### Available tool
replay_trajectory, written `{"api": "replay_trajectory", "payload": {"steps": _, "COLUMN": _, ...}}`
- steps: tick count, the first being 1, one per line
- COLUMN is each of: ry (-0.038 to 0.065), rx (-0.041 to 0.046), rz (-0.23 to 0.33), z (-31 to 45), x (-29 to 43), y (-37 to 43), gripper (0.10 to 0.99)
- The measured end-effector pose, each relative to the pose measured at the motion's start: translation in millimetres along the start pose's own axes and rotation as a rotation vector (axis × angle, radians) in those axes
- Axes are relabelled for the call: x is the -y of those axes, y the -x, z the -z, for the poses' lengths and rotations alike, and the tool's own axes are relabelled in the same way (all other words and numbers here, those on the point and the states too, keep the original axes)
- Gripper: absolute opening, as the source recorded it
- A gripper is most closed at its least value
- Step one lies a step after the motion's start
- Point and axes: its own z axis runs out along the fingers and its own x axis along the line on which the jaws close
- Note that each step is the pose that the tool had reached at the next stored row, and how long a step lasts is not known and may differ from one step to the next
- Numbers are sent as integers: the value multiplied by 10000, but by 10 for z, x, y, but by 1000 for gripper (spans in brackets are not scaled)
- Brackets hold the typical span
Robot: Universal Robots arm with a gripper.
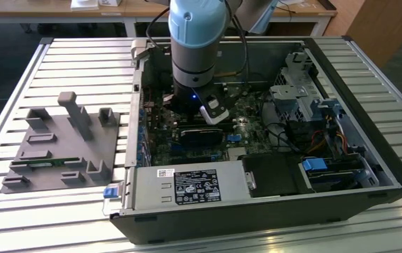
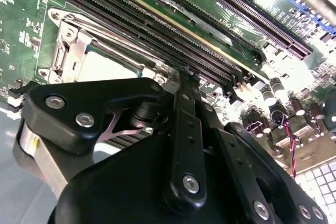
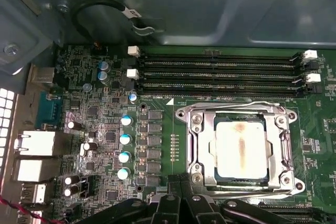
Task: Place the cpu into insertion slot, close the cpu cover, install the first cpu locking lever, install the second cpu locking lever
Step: 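Install the second cpu locking lever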
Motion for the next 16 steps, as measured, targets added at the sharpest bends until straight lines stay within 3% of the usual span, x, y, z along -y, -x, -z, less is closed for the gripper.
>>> {"api": "replay_trajectory", "payload": {"steps": 3, "ry": 5, "rx": 11, "rz": 1, "z": 31, "x": -9, "y": -1, "gripper": 106}}
{"api": "replay_trajectory", "payload": {"steps": 9, "ry": -3, "rx": 16, "rz": 2, "z": 206, "x": -56, "y": -1, "gripper": 106}}
{"api": "replay_trajectory", "payload": {"steps": 16, "ry": -2, "rx": 16, "rz": 3, "z": 355, "x": -93, "y": 0, "gripper": 106}}
